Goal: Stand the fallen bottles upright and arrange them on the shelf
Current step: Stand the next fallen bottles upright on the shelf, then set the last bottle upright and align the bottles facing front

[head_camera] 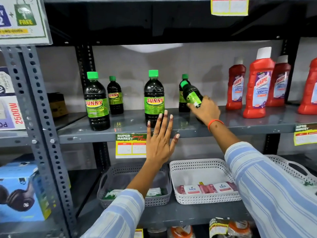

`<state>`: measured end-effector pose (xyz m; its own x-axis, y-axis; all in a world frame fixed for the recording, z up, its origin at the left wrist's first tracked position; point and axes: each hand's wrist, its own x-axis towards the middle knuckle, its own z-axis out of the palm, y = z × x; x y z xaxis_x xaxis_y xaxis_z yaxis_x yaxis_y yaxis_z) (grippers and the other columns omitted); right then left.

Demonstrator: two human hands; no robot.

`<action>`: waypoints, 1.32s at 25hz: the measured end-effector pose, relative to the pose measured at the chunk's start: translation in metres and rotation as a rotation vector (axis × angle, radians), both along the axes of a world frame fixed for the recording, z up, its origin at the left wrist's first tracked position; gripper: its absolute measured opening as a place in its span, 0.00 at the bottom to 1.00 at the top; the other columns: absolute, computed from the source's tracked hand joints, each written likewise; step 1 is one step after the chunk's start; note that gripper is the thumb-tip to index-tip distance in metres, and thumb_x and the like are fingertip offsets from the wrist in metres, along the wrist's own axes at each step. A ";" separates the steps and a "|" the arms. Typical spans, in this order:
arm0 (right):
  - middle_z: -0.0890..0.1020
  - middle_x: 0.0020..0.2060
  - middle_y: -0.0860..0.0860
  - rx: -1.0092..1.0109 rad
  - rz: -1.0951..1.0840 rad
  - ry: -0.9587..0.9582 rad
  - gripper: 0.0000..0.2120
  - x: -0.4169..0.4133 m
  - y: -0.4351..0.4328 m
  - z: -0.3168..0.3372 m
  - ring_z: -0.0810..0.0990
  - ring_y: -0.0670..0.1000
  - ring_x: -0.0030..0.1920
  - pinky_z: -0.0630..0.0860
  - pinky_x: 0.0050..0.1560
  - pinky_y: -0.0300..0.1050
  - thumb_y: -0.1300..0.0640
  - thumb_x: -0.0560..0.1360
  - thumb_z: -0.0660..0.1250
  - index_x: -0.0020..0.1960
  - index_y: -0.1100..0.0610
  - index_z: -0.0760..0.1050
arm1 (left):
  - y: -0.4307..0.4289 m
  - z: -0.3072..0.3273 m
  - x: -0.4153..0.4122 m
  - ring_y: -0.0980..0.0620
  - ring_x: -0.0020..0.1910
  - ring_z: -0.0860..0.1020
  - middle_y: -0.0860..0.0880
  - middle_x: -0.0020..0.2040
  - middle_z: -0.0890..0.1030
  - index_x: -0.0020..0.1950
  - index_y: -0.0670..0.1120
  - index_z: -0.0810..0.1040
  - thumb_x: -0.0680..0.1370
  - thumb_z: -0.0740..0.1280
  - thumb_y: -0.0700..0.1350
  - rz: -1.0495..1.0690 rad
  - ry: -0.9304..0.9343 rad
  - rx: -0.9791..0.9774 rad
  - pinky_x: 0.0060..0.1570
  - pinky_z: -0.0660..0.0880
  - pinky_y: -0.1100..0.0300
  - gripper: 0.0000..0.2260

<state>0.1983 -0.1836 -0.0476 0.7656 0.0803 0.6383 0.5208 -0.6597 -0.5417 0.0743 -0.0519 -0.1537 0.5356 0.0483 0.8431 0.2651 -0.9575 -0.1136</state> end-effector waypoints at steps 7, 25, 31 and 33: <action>0.76 0.63 0.59 0.511 0.653 0.339 0.31 0.023 -0.015 -0.012 0.76 0.53 0.60 0.72 0.66 0.49 0.56 0.72 0.73 0.69 0.61 0.62 | -0.018 -0.001 0.012 0.49 0.74 0.61 0.47 0.76 0.62 0.75 0.48 0.62 0.80 0.50 0.58 -0.031 0.017 0.021 0.72 0.51 0.48 0.26; 0.71 0.63 0.61 0.156 0.251 0.228 0.43 0.027 -0.012 -0.015 0.71 0.61 0.64 0.71 0.64 0.52 0.48 0.60 0.80 0.66 0.64 0.64 | -0.031 -0.005 0.009 0.44 0.60 0.74 0.45 0.59 0.78 0.67 0.45 0.72 0.79 0.52 0.59 -0.039 -0.040 -0.076 0.69 0.57 0.48 0.24; 0.78 0.53 0.54 0.203 0.358 0.359 0.39 0.026 -0.018 -0.012 0.78 0.54 0.54 0.77 0.58 0.48 0.47 0.57 0.79 0.63 0.59 0.69 | -0.030 -0.006 0.012 0.43 0.59 0.73 0.45 0.59 0.77 0.65 0.45 0.72 0.79 0.53 0.59 -0.034 -0.048 -0.075 0.69 0.58 0.48 0.23; 0.80 0.54 0.54 0.187 0.354 0.322 0.47 0.046 -0.014 -0.019 0.80 0.54 0.54 0.79 0.58 0.51 0.38 0.47 0.80 0.60 0.57 0.72 | -0.029 -0.007 0.011 0.44 0.60 0.73 0.45 0.59 0.77 0.65 0.46 0.72 0.79 0.53 0.59 -0.035 -0.044 -0.077 0.69 0.57 0.48 0.23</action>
<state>0.2448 -0.1979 -0.0668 0.8722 0.2773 0.4029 0.4822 -0.3494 -0.8034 0.0856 -0.0813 -0.1604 0.5008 0.0962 0.8602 0.2346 -0.9717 -0.0279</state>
